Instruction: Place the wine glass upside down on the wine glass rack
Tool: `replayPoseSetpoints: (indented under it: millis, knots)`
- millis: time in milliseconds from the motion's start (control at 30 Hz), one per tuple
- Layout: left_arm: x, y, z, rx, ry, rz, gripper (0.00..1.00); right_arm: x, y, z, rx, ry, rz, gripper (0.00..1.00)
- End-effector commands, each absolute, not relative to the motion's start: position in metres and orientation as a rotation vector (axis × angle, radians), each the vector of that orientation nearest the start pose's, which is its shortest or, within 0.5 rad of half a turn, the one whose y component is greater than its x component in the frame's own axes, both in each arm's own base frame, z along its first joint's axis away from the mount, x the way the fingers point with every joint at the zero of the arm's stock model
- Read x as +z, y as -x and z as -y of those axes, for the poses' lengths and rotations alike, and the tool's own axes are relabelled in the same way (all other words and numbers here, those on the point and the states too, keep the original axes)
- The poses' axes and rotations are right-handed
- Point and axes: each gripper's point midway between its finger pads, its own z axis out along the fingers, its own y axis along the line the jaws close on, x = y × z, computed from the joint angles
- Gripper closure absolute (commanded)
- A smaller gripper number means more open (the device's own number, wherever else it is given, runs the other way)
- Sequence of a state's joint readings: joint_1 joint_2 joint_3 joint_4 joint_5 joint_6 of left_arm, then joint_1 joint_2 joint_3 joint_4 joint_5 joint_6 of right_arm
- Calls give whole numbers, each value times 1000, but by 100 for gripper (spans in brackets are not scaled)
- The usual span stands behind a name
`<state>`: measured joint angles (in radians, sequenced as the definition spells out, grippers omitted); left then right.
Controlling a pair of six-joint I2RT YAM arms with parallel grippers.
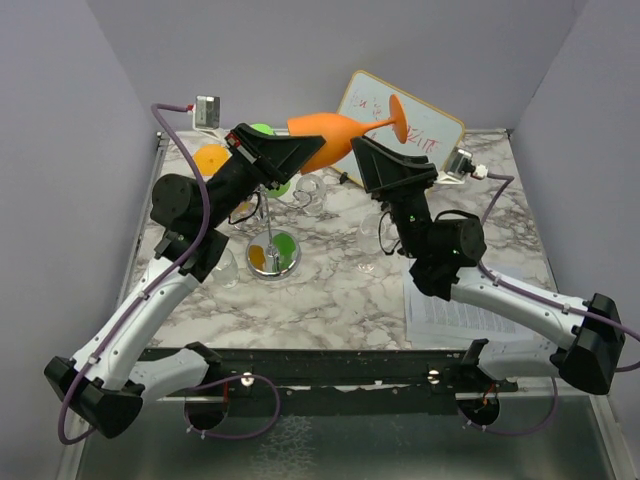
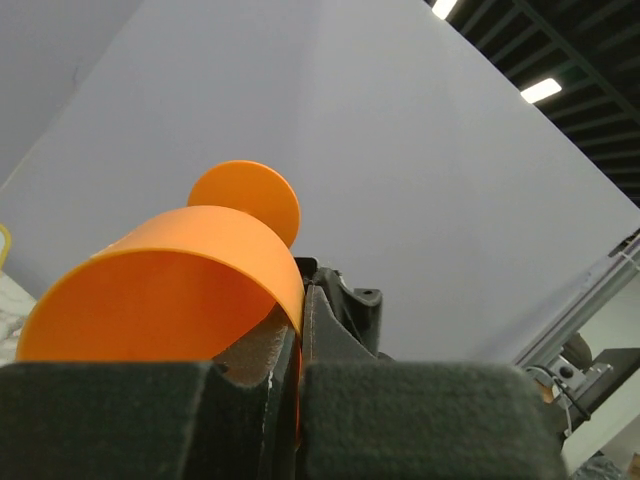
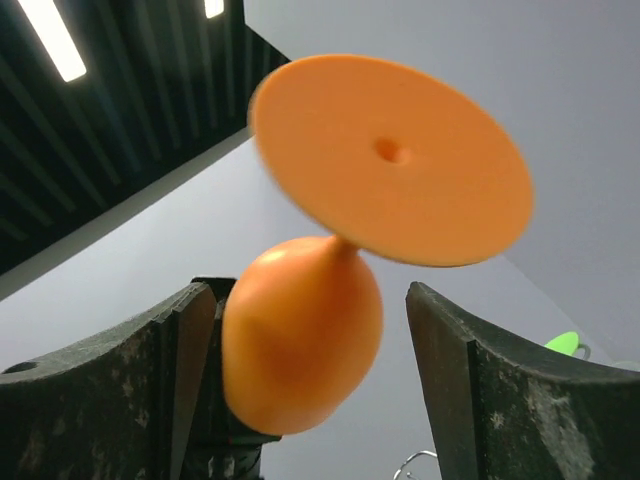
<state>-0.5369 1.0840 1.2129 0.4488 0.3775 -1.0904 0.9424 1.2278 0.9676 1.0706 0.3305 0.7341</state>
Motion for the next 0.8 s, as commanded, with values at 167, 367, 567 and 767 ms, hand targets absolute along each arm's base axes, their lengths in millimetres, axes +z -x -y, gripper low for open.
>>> replayPoseSetpoints:
  millis: [167,367,567,767]
  knots:
    - [552,-197,253,-1726,-86,-1048,100,528,-245,-259,1500,-398,-680,38]
    - [551,-187,256,-1756,-99,-1032,100,524,-243,-258,1514,-396,-675,52]
    - [547,-182,256,-1774,-102,-1037,100,525,-240,-258,1500,-369,-683,95]
    - [540,-179,249,-1713,-113,-1021,67,524,-236,-254,1452,-333,-694,99]
